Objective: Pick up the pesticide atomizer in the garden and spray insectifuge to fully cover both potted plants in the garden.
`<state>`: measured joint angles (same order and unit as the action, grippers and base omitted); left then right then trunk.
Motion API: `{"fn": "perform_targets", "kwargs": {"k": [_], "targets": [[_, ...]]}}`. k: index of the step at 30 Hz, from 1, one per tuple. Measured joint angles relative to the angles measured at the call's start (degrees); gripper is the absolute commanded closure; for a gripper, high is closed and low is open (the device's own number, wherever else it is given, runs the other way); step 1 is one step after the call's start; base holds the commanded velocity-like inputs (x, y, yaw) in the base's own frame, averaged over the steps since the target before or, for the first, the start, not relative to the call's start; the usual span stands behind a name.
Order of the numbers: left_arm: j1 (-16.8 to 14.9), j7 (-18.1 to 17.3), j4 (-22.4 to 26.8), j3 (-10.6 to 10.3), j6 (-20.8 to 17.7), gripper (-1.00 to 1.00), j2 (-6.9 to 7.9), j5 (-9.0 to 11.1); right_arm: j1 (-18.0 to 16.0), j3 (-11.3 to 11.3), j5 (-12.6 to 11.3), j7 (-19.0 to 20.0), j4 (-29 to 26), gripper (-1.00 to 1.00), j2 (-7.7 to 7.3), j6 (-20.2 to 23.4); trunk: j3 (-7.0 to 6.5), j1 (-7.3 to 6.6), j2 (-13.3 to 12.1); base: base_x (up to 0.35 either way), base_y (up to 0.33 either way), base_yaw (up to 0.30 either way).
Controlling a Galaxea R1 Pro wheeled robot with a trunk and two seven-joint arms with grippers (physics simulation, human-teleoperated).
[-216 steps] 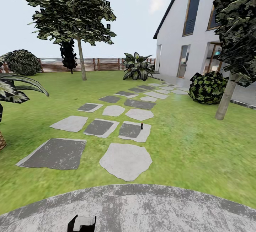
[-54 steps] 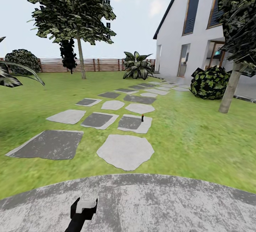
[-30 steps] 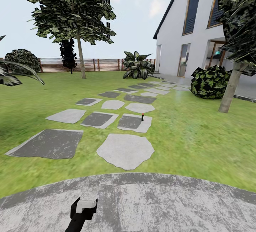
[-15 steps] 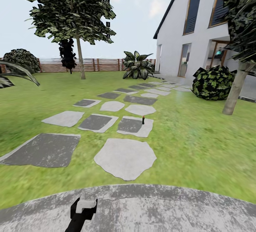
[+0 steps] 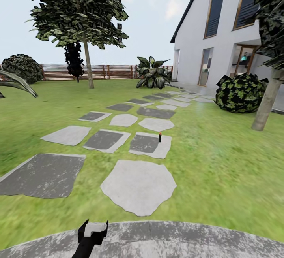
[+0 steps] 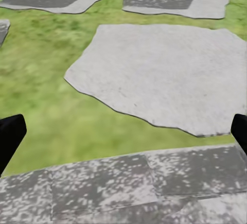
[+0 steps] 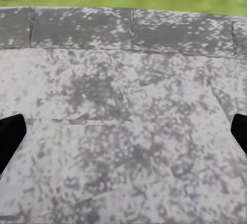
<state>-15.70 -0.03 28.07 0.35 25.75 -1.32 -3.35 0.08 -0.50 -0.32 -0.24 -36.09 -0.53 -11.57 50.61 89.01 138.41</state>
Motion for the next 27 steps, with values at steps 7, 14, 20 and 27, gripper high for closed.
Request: {"fn": "perform_targets", "kwargs": {"k": [7,14,20,27], "targets": [[0.0,0.0,0.0,0.0,0.0,-1.00,0.00,0.0,0.0,0.0,0.0,0.0,0.0,-1.00,0.00,0.0,0.00,0.00,0.0,0.339,0.000,0.000],[0.0,0.0,0.0,0.0,0.0,-1.00,-0.02,0.0,0.0,0.0,0.0,0.0,0.0,-1.00,0.00,0.0,0.00,0.00,0.0,0.339,0.000,0.000],[0.0,0.0,0.0,0.0,0.0,-1.00,-0.05,0.0,0.0,0.1,0.0,0.0,0.0,-1.00,0.00,-0.5,0.00,0.00,0.0,0.339,0.000,0.000],[0.0,0.0,0.0,0.0,0.0,-1.00,-0.06,0.0,0.0,0.1,0.1,0.0,0.0,-1.00,0.00,-0.6,0.01,0.00,0.0,0.339,0.000,0.000]]}}
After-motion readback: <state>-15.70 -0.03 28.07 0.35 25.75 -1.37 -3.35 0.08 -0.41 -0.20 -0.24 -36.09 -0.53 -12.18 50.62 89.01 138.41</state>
